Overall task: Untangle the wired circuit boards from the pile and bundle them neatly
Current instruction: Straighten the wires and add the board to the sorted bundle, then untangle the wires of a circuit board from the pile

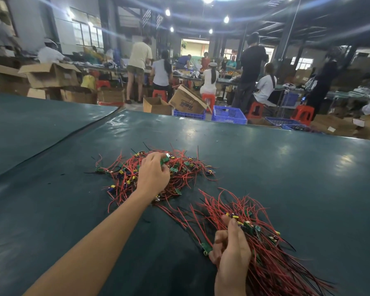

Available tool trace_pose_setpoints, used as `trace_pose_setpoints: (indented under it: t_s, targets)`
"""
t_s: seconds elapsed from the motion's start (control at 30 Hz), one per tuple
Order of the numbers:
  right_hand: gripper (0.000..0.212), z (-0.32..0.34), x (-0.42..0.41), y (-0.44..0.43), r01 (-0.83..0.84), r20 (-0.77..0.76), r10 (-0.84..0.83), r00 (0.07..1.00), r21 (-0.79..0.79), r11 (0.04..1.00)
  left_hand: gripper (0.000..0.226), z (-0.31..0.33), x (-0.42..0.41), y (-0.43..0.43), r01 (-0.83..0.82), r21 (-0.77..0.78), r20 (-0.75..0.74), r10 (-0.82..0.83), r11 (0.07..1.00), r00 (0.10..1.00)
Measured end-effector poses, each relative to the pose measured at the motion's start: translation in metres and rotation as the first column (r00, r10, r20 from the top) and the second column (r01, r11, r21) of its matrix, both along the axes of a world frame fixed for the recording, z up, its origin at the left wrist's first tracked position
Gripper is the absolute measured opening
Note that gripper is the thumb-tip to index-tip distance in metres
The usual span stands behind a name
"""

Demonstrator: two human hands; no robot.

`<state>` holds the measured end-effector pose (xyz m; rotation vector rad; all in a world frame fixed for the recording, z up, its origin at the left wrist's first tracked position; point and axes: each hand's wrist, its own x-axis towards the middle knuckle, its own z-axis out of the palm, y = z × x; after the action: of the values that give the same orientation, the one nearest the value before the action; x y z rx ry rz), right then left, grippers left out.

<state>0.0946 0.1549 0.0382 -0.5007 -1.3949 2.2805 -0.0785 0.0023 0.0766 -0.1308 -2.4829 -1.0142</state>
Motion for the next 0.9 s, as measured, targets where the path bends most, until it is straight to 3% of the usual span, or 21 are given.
trace_pose_setpoints:
  t_s: [0.2,0.33,0.5,0.6,0.7,0.8,0.9]
  targets:
    - [0.025,-0.002,-0.002,-0.005,-0.054,0.019,0.054,0.998,0.044,0.998,0.07,0.004,-0.038,0.005,0.074,-0.331,0.403,0.07,0.941,0.913]
    - [0.023,-0.001,-0.003,-0.006,-0.068,0.009,0.067,0.998,0.069,0.995,0.069,0.001,-0.052,0.006,0.098,-0.54,0.359,0.123,0.836,0.925]
    - [0.024,-0.001,-0.003,-0.007,-0.083,0.009,0.082,0.997,0.075,0.994,0.056,0.006,-0.061,0.005,0.09,-0.541,0.375,0.144,0.836,0.916]
    - [0.025,-0.002,-0.003,-0.006,-0.088,0.013,0.088,0.996,0.083,0.993,0.052,0.004,-0.056,0.002,0.053,-0.577,0.271,0.129,0.815,0.954]
    - [0.027,-0.002,-0.002,-0.007,-0.088,0.014,0.087,0.996,0.095,0.992,0.049,-0.002,-0.042,0.0,0.009,-0.472,0.163,0.077,0.882,0.984]
    - [0.028,-0.001,-0.002,-0.007,-0.093,0.014,0.092,0.996,0.106,0.99,0.047,-0.008,-0.017,0.0,-0.07,-0.209,-0.11,0.048,0.975,0.993]
    - [0.027,-0.001,-0.003,-0.008,-0.102,0.012,0.102,0.995,0.122,0.987,0.043,-0.01,0.016,0.002,0.013,0.078,-0.32,0.013,0.997,0.947]
